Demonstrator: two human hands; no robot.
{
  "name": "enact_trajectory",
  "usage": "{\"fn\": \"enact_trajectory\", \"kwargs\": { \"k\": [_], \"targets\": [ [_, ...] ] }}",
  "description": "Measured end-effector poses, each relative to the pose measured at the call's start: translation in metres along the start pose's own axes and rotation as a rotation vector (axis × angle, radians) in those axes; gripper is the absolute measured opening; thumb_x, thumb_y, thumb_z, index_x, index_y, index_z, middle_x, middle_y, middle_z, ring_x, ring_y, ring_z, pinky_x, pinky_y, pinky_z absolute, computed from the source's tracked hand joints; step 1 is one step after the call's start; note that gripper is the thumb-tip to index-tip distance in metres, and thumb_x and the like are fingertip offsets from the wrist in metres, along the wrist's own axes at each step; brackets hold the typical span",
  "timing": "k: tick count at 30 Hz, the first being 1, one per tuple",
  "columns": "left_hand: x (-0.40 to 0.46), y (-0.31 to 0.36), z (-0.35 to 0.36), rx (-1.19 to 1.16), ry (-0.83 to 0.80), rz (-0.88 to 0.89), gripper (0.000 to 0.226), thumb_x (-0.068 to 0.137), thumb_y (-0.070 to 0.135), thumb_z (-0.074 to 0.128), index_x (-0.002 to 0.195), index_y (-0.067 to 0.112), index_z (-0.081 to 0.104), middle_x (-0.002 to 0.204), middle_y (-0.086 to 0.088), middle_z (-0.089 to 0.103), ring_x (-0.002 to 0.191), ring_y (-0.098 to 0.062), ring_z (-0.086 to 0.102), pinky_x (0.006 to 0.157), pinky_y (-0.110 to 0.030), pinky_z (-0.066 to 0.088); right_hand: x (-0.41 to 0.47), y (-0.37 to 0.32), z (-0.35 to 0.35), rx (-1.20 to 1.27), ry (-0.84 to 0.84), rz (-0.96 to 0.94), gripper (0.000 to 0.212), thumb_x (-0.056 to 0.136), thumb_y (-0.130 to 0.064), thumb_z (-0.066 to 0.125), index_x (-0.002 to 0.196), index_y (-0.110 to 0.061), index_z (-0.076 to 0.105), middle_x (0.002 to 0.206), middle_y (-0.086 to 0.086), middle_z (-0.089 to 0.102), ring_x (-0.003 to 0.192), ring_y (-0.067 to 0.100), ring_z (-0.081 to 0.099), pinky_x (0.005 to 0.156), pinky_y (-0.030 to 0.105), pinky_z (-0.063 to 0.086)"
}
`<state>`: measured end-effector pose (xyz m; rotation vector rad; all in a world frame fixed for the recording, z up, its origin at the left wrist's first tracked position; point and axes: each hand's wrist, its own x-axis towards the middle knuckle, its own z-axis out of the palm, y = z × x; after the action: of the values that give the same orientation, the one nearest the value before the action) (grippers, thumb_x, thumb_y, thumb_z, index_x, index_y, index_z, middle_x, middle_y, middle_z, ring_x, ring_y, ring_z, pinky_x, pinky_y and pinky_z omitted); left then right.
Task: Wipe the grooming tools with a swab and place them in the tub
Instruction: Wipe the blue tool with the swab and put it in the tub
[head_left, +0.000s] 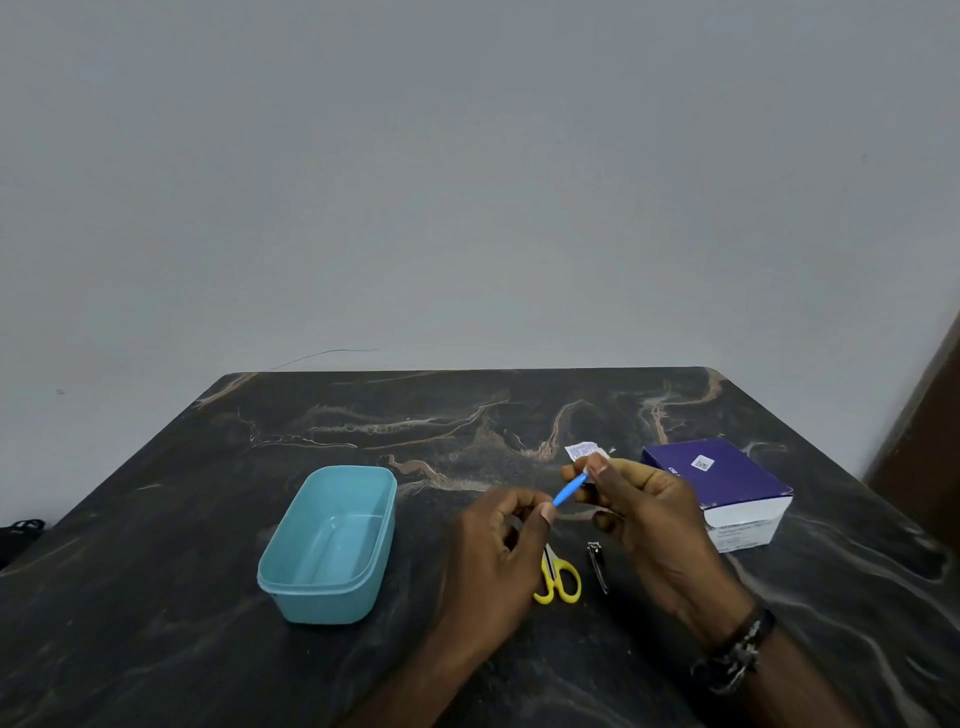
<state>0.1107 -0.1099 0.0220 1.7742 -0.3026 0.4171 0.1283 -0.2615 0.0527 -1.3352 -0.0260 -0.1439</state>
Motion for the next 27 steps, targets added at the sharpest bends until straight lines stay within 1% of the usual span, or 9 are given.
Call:
{"fn": "enact_trajectory", "kwargs": {
  "k": [2, 5, 8, 12, 14, 16, 21, 24, 27],
  "targets": [
    [0.002, -0.001, 0.000, -0.040, 0.059, -0.002, 0.012, 0.088, 0.036, 0.058, 0.087, 0.030, 0.068, 0.062, 0.003, 0.061, 0.054, -0.012, 0.057, 0.051, -0.025, 0.044, 0.000, 0.001, 0.000, -0.010, -0.011, 0.020, 0.020, 0.087, -0.018, 0.063, 0.088, -0.002, 0.075, 0.085, 0.014, 0.076, 0.069, 0.013, 0.066, 0.059, 0.025, 0.045],
    [0.005, 0.001, -0.003, -0.102, 0.177, 0.003, 0.010, 0.089, 0.029, 0.059, 0.088, 0.027, 0.068, 0.063, 0.000, 0.062, 0.057, -0.014, 0.060, 0.054, -0.030, 0.050, -0.001, 0.002, 0.002, 0.019, -0.049, 0.063, 0.024, 0.077, -0.024, 0.067, 0.085, -0.002, 0.074, 0.077, 0.015, 0.071, 0.066, 0.016, 0.062, 0.054, 0.024, 0.042],
    [0.008, 0.006, -0.006, -0.228, 0.299, -0.048, 0.011, 0.092, 0.012, 0.062, 0.096, 0.022, 0.065, 0.062, -0.004, 0.062, 0.045, -0.015, 0.055, 0.047, -0.032, 0.048, -0.003, 0.001, 0.003, -0.024, -0.137, 0.107, 0.023, 0.075, -0.024, 0.068, 0.084, -0.003, 0.075, 0.087, 0.018, 0.074, 0.068, 0.016, 0.064, 0.055, 0.024, 0.043],
    [0.011, 0.010, -0.008, -0.319, 0.408, -0.092, 0.018, 0.090, 0.007, 0.063, 0.103, 0.020, 0.063, 0.079, 0.003, 0.066, 0.044, -0.018, 0.055, 0.044, -0.034, 0.047, -0.008, 0.001, 0.005, -0.116, -0.245, 0.179, 0.019, 0.079, -0.014, 0.069, 0.087, 0.002, 0.075, 0.089, 0.016, 0.076, 0.066, 0.013, 0.064, 0.052, 0.020, 0.044],
    [0.012, 0.010, -0.009, -0.346, 0.430, -0.125, 0.017, 0.089, 0.007, 0.064, 0.101, 0.019, 0.064, 0.084, -0.001, 0.068, 0.044, -0.017, 0.055, 0.043, -0.033, 0.047, -0.009, 0.003, 0.008, -0.148, -0.257, 0.190, 0.016, 0.083, -0.008, 0.068, 0.090, 0.004, 0.074, 0.085, 0.014, 0.076, 0.064, 0.013, 0.064, 0.050, 0.020, 0.045],
    [0.013, 0.011, -0.010, -0.367, 0.437, -0.161, 0.014, 0.088, 0.008, 0.066, 0.097, 0.018, 0.066, 0.080, -0.005, 0.069, 0.043, -0.016, 0.055, 0.040, -0.029, 0.046, -0.010, 0.003, 0.009, -0.162, -0.256, 0.187, 0.016, 0.084, -0.007, 0.067, 0.091, 0.006, 0.074, 0.084, 0.015, 0.076, 0.063, 0.013, 0.065, 0.049, 0.019, 0.045],
    [0.015, 0.014, -0.011, -0.423, 0.502, -0.178, 0.005, 0.087, 0.009, 0.067, 0.090, 0.012, 0.068, 0.055, -0.002, 0.062, 0.042, -0.014, 0.053, 0.039, -0.026, 0.045, -0.011, 0.000, 0.011, -0.136, -0.224, 0.198, 0.020, 0.082, -0.012, 0.066, 0.091, 0.005, 0.073, 0.089, 0.020, 0.075, 0.064, 0.016, 0.067, 0.048, 0.019, 0.048],
    [0.017, 0.014, -0.014, -0.435, 0.538, -0.158, 0.006, 0.091, 0.009, 0.063, 0.092, 0.014, 0.067, 0.060, 0.004, 0.064, 0.043, -0.013, 0.052, 0.040, -0.027, 0.045, -0.011, -0.001, 0.011, -0.123, -0.202, 0.207, 0.019, 0.084, -0.010, 0.065, 0.092, 0.006, 0.072, 0.088, 0.021, 0.075, 0.063, 0.017, 0.068, 0.047, 0.019, 0.048],
    [0.018, 0.013, -0.016, -0.430, 0.564, -0.147, 0.010, 0.093, 0.011, 0.060, 0.098, 0.016, 0.067, 0.072, 0.003, 0.066, 0.043, -0.012, 0.051, 0.039, -0.025, 0.044, -0.011, -0.002, 0.010, -0.121, -0.190, 0.193, 0.021, 0.084, -0.011, 0.064, 0.095, 0.005, 0.071, 0.086, 0.020, 0.075, 0.063, 0.017, 0.068, 0.048, 0.020, 0.049]
  ]
}}
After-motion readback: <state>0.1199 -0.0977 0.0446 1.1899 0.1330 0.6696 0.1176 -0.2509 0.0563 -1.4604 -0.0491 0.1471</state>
